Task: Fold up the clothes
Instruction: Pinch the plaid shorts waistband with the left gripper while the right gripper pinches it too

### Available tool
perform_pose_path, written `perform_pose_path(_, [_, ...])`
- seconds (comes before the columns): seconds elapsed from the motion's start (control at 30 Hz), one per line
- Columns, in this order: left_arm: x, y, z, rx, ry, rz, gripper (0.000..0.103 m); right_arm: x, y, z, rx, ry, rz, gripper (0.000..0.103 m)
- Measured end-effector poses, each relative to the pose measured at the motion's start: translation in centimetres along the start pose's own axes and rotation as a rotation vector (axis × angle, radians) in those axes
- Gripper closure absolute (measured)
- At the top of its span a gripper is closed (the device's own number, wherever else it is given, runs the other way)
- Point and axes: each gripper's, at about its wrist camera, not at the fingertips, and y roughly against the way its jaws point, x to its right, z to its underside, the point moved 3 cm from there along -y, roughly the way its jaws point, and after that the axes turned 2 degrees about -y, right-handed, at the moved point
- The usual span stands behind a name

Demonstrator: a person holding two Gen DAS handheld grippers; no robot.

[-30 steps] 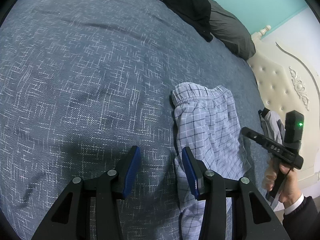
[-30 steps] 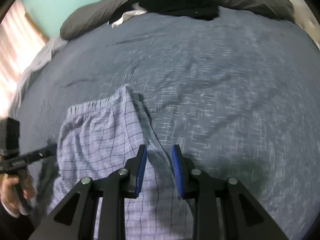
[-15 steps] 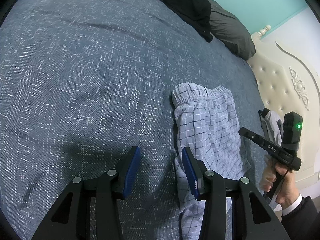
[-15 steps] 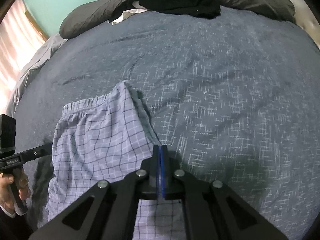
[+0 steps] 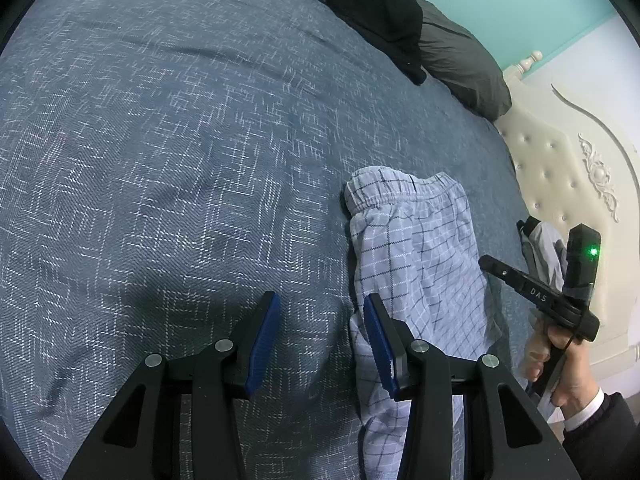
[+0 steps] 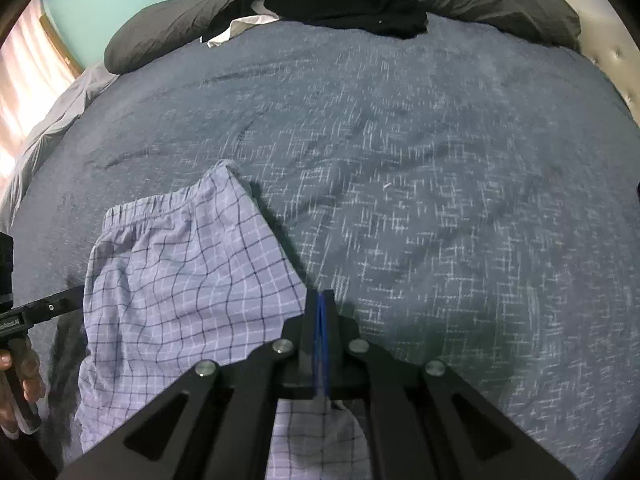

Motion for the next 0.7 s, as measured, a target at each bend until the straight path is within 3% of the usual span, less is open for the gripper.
perform_pose_path(0.2, [-0.2,0.2,0.1,0.0,0.004,-0.001,0.056,0.5,-0.9,-0.3,-0.03,-0.07,-0.02,0.102])
perform_pose_path(0.47, [-0.4,0.9,0.0,0.009,0.013,0.004,0.056,1.7,0.5,-1.2,0.003,-0.148,-0.079,0.102])
perform_pose_path(0.7, [0.1,0.7,-0.8,0.006,0.026,0.022,0.056,-0.8,1.2,-4.0,-0.006,-0.093,-0.12,0.1])
